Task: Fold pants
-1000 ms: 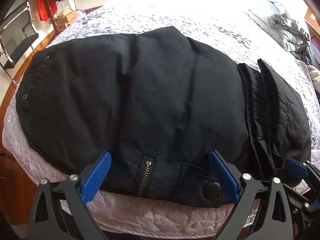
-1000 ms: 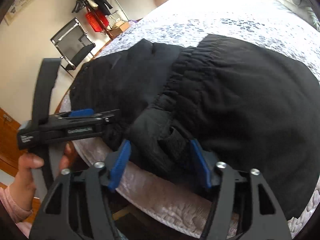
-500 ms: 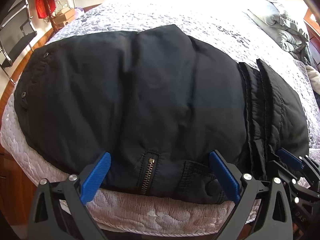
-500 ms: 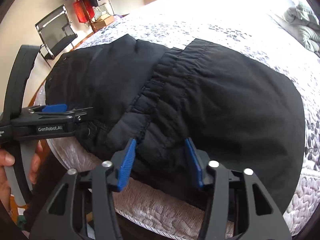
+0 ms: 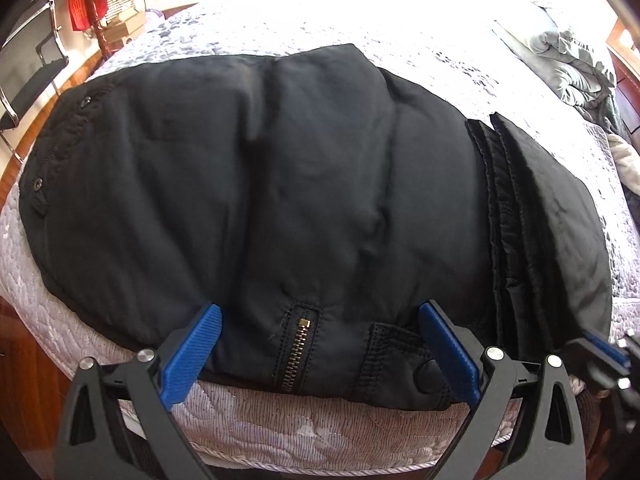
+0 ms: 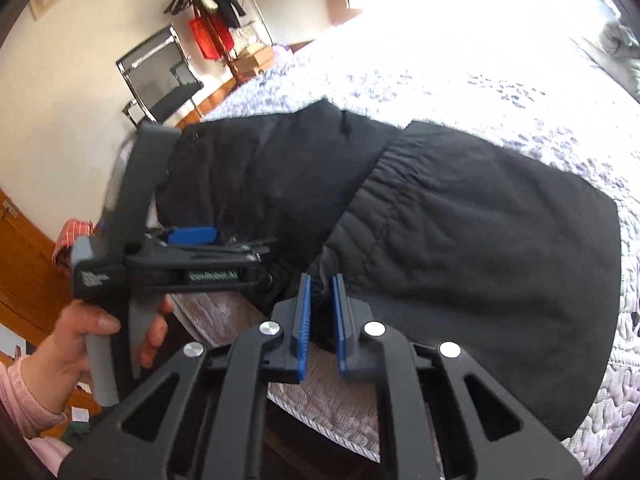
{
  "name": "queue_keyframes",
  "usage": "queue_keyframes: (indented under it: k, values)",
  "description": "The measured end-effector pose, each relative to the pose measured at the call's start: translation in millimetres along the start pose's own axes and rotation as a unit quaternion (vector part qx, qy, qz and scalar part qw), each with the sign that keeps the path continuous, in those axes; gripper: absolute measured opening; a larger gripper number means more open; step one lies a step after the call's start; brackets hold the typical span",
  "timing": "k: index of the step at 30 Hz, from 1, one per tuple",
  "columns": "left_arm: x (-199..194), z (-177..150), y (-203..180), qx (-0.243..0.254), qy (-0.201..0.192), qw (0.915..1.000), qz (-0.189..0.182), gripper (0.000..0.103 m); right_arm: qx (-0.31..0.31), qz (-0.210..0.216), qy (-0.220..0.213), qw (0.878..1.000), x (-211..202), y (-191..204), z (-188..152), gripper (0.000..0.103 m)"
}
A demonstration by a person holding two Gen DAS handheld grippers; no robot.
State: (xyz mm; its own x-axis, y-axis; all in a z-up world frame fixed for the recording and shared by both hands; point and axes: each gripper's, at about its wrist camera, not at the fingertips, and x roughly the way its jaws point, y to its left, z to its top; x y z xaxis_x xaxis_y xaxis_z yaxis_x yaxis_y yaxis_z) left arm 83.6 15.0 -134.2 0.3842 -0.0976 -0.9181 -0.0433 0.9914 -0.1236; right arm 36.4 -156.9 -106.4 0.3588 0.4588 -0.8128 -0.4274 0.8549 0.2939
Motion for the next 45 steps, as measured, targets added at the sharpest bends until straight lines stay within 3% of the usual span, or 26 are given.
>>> queue_keyframes:
  k: [4,7,8,10,14,16,18,28,34,40,45]
  values:
    - [1.3,0.8,-0.3,0.002,0.001,1.0000,0.000,0.099,0.023,0.009,0.015,1.000,16.5,-7.9,-6.8,0.011]
    - [2.3,1.6,-1.2,0.005,0.002,1.0000,0.002,0.099,0.021,0.017,0.018,0.999,14.7,-7.5,-5.9,0.020]
    - [2.3,1.2,-1.8,0.005,0.002,1.0000,0.002,0.099,0.018,0.018,0.020,0.999,12.0,-6.5,-6.9,0.030]
    - [1.8,1.4,-1.6,0.004,0.003,1.0000,0.000,0.099,0.015,0.025,0.012,0.999,-0.6,-3.7,-8.7,0.034]
    - [0.9,1.1,0.6,0.005,0.001,1.0000,-0.005,0.099,0.042,0.046,-0.025,0.998,-24.7,-10.2,-1.9,0.034]
    - [1.0,0.4,1.3,0.005,-0.001,1.0000,-0.003,0.099,0.049,0.020,-0.032,0.998,-28.5,-17.8,2.1,0.034]
    - [1.1,-1.1,0.5,0.005,-0.001,1.0000,-0.001,0.099,0.045,-0.015,-0.022,0.999,-20.3,-20.1,4.4,0.034]
    - [5.4,-0.9,-2.3,0.005,0.002,1.0000,0.002,0.099,0.031,-0.074,0.012,0.997,21.5,-18.0,-4.0,0.034]
    - [9.6,1.6,-5.9,0.007,0.004,0.9999,0.008,0.099,0.059,-0.062,0.004,0.996,31.0,-30.9,-9.7,0.033]
    - [6.6,4.1,-6.6,0.016,0.009,0.9998,0.003,0.099,0.095,-0.034,-0.019,0.995,4.7,-36.2,-8.7,0.034]
    - [-16.2,4.5,18.9,-0.004,-0.020,0.9998,0.003,0.099,0.099,-0.064,-0.050,0.992,-26.5,-45.9,-7.0,0.037]
